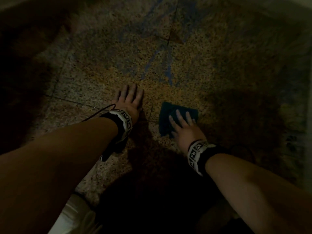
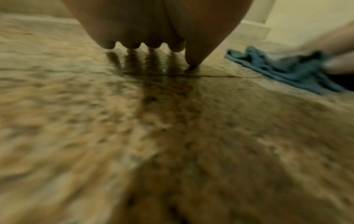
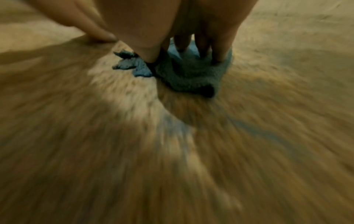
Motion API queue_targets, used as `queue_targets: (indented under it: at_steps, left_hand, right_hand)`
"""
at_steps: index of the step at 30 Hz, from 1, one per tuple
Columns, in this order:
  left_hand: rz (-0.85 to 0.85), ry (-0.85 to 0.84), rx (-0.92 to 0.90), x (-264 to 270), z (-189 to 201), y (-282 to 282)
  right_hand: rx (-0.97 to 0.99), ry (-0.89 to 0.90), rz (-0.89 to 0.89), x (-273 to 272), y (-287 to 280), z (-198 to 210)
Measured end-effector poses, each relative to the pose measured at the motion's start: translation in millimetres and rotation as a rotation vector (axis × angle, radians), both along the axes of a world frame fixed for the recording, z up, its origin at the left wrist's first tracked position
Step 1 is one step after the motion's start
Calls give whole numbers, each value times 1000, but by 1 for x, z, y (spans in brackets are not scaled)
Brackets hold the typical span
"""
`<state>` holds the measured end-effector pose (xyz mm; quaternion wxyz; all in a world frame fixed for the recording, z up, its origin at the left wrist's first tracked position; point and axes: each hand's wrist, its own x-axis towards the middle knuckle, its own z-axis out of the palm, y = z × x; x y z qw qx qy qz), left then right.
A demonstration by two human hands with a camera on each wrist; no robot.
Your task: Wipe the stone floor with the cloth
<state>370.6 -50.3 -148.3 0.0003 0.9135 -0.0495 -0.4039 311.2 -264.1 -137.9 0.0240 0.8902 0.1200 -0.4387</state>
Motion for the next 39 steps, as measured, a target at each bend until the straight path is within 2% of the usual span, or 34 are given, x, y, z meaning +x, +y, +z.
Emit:
queue_targets:
  at_steps: [7, 11, 13, 17, 20, 23, 28, 35, 39]
  left_hand:
    - [-24, -38, 41, -5, -4, -8]
    - [-12, -20, 36, -3, -3, -8]
    - [-6, -10, 24, -2, -3, -6]
    - [-12, 5, 28, -2, -2, -7]
    - [-22, 11, 51, -1, -2, -7]
    - [-31, 5, 63, -2, -3, -9]
    - [-78, -6, 55, -2, -2, -10]
    - [-20, -34, 45, -10, -6, -20]
    - [53, -33, 27, -17, -1, -30]
  right_hand:
    - [7, 14, -16, 0, -5, 1]
    - [57, -11, -104, 34, -1, 1]
    - [16, 10, -147, 56, 6, 0]
    - [-84, 37, -104, 73, 15, 0]
    - [-36, 39, -115, 69, 10, 3]
    - [47, 28, -128, 42, -10, 4]
    - [17, 48, -148, -2, -36, 7]
    - [0, -48, -105, 0, -37, -2]
    - [13, -44, -150, 32, -36, -6]
